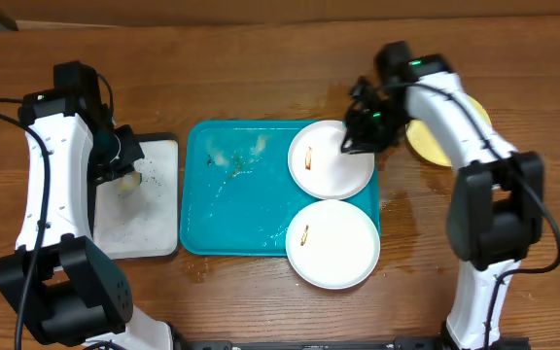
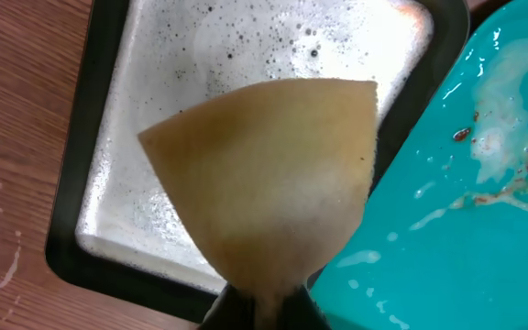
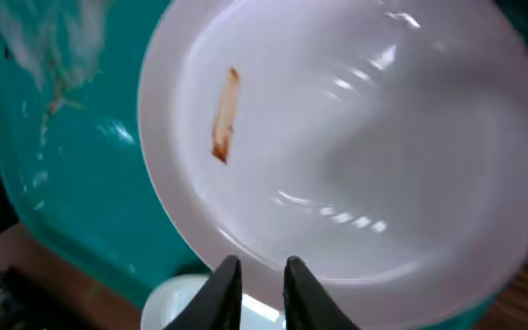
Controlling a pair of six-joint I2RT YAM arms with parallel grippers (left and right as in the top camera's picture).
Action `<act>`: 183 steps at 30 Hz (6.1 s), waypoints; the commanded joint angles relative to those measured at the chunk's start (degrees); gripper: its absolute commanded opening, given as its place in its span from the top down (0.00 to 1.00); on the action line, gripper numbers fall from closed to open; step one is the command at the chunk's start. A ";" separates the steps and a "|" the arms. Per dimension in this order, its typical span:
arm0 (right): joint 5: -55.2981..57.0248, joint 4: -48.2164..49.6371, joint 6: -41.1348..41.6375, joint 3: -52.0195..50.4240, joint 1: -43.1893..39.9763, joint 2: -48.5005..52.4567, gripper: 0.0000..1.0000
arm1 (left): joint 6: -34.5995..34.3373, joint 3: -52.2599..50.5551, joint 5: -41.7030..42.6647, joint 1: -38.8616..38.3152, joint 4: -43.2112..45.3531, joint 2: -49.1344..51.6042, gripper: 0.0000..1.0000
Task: Clean dirty plates on tray and stack at the side
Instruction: 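Move the right gripper to the upper white plate and grip its rim, then press the sponge into the soapy dark tray with the left gripper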
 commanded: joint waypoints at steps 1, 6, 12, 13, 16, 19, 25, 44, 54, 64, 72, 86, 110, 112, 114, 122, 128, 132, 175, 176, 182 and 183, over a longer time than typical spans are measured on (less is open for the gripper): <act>7.65 4.13 5.27 -0.59 7.13 -0.90 0.66 | 0.52 -0.15 0.72 -0.13 -0.17 -0.94 0.96; 11.74 10.47 5.29 -1.99 14.60 -0.90 0.59 | 0.50 -0.15 0.72 -0.13 -0.17 -0.94 0.96; 25.46 14.47 7.43 -1.99 20.81 -0.24 0.59 | 0.52 -0.15 0.70 -0.13 -0.31 -0.94 0.96; 25.83 14.84 7.65 -1.99 21.07 -0.13 0.59 | 0.52 -0.15 0.72 -0.13 -0.31 -0.94 0.96; 25.73 16.04 8.15 -1.99 21.38 0.42 0.59 | 0.52 -0.15 0.72 -0.13 -0.28 -0.94 0.96; 25.75 16.02 9.01 -1.99 21.35 1.57 0.59 | 0.52 -0.15 0.72 -0.13 -0.33 -0.94 0.96; 24.30 15.98 9.27 -2.21 21.38 3.34 0.67 | 0.52 -0.15 0.72 -0.13 -0.39 -0.94 0.96; 7.26 23.52 12.79 -5.73 21.79 3.50 0.67 | 3.13 -0.15 0.68 -0.13 0.20 -0.94 0.96; 0.26 26.01 7.17 -3.32 20.85 3.39 0.64 | 3.10 -0.15 0.68 -0.13 0.20 -0.94 0.96; 17.90 4.85 6.32 7.39 10.16 1.53 0.61 | 3.96 -0.17 0.48 -0.13 0.31 -0.94 0.96; 20.68 4.61 7.76 -0.35 3.13 1.57 0.58 | 4.02 -3.87 0.52 -0.13 4.94 -0.94 0.96; 18.51 12.76 7.78 -7.17 2.23 1.60 0.63 | 5.70 -14.97 0.63 -0.13 18.25 -0.92 0.53; 18.49 12.46 7.76 -7.17 2.23 1.60 0.62 | -3.52 -16.41 -12.79 -0.11 11.74 -0.92 0.60; 18.49 12.39 7.76 -7.17 2.23 1.60 0.62 | -5.55 -18.01 -14.82 -0.11 14.21 -0.92 0.52; 18.49 12.24 7.76 -7.17 2.23 1.60 0.62 | -5.53 -19.98 -14.29 -0.11 16.63 -0.92 0.39; 18.51 12.15 7.76 -7.17 2.23 1.60 0.62 | -5.07 -24.22 -14.32 -0.11 24.02 -0.90 0.34; 18.49 12.79 7.78 -7.17 2.23 1.60 0.62 | -5.07 -24.30 -14.14 -0.09 24.48 -0.90 0.51; 18.51 12.98 7.78 -7.17 2.23 1.60 0.62 | -5.01 -24.72 -9.66 -0.13 25.46 -0.90 0.54; 18.51 13.31 7.76 -7.17 2.23 1.60 0.62 | 14.93 -13.35 29.33 7.10 17.33 -0.87 0.96; 18.51 13.40 7.76 -7.17 2.23 1.60 0.62 | 14.95 -14.40 30.10 7.78 18.53 -0.87 0.96; 18.51 13.62 7.78 -7.17 2.23 1.60 0.62 | 14.88 -23.23 33.92 9.79 29.16 -0.83 0.96; 18.51 13.64 7.78 -7.17 2.23 1.60 0.62 | 14.88 -24.37 34.58 10.10 30.16 -0.83 0.96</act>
